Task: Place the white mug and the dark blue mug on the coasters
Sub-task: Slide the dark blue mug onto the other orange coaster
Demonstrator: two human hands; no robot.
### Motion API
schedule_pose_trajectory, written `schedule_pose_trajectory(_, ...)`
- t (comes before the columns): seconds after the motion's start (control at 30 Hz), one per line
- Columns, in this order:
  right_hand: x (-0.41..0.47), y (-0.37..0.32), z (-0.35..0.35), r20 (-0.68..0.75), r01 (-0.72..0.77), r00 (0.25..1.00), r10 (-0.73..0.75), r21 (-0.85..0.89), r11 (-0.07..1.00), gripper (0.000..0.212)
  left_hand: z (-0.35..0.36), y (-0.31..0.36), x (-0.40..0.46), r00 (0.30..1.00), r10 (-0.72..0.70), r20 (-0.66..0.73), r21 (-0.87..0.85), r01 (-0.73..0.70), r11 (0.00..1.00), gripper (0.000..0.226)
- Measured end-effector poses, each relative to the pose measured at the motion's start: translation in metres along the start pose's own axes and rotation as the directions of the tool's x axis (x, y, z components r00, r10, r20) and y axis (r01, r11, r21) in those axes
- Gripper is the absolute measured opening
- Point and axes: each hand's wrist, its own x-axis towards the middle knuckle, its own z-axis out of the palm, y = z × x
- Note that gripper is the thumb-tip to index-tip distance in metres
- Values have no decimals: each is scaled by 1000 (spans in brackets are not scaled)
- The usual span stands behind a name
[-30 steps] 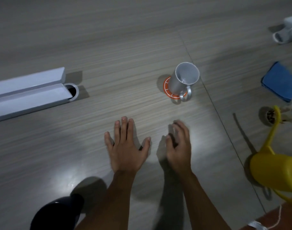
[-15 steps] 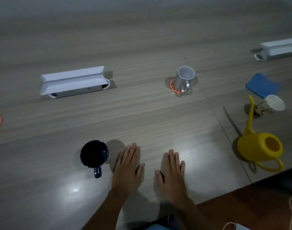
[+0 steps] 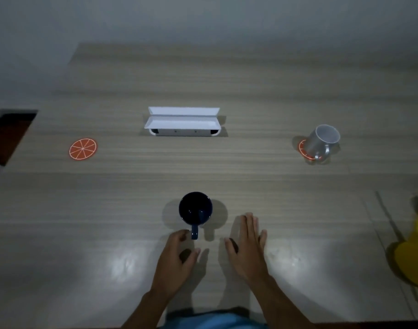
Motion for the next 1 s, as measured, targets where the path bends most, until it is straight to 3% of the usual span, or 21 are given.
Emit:
schedule_pose_trajectory(0.13,-2,-5,6,38,22,999,-16,-165,986,90,-15,10,9,996,-55,-70,-190,41,981,45)
schedule_pose_trajectory(0.3,-1,-5,10,-6,26,1000,-27,-176,984,88,-14,16,14,989,143,-31,-132,-146,981,11)
schedule_pose_trajectory(0.4,-1,-5,13,-24,22,999,-26,-180,983,87,-16,23,14,997,83,-2,-223,-81,971,8)
schedule_pose_trajectory(0.53,0,-5,16,-50,8,999,-17,-169,986,87,-21,32,22,981,-11,194,-326,75,942,11)
schedule_pose_trajectory(0.6,0,-7,15,-53,5,999,-13,-152,988,87,-21,33,24,974,-29,225,-363,111,925,13)
schedule_pose_trajectory(0.77,1,-15,14,-86,-14,996,2,-130,991,86,-35,26,26,991,-84,101,-489,123,864,16)
schedule_pose_trajectory(1.0,26,-90,35,17,214,976,-215,-224,951,82,-92,12,40,984,-144,-100,-606,54,794,22)
